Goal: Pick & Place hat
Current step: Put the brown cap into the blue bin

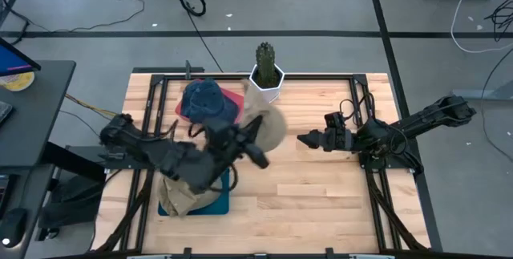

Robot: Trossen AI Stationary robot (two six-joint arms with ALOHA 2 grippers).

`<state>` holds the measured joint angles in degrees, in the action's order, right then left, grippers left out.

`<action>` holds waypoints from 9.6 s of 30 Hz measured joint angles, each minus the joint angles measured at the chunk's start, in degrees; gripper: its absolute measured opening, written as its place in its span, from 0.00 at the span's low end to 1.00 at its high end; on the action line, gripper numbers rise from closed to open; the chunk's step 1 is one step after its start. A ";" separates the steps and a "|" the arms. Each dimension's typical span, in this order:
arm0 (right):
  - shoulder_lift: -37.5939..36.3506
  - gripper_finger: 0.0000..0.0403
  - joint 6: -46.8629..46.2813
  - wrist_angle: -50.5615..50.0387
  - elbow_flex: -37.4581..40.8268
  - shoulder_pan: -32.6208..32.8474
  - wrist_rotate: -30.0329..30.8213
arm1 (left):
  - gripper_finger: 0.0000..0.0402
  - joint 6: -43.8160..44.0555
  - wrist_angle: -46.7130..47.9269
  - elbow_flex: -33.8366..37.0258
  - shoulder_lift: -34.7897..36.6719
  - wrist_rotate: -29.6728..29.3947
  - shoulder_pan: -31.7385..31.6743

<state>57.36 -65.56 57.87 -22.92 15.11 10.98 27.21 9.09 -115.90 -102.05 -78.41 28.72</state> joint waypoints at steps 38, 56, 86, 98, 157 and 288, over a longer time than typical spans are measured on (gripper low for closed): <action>-0.02 0.21 12.07 12.07 0.00 -2.69 4.25 | 0.01 -8.97 -17.72 0.04 -3.68 12.79 -6.74; -1.25 0.02 14.63 12.28 0.00 -2.71 3.36 | 0.32 -13.71 -13.22 0.04 -3.29 18.46 -5.00; -4.64 0.01 15.52 -4.77 0.00 -2.69 -14.07 | 0.63 32.24 15.19 -0.02 1.70 46.34 -4.75; -4.66 0.01 16.20 -5.29 0.00 -2.69 -14.12 | 0.13 30.12 19.07 -0.02 1.71 46.29 -4.39; -6.27 0.70 -1.46 -24.11 0.00 -6.21 -37.33 | 0.02 66.20 79.16 0.07 3.46 46.07 10.54; -6.23 0.70 -6.18 -24.66 0.02 -6.16 -30.05 | 0.02 99.62 66.26 36.77 -4.67 54.92 16.59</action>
<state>51.13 -71.74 33.21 -22.90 8.95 -19.07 126.83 75.34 -79.12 -106.72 -23.49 45.31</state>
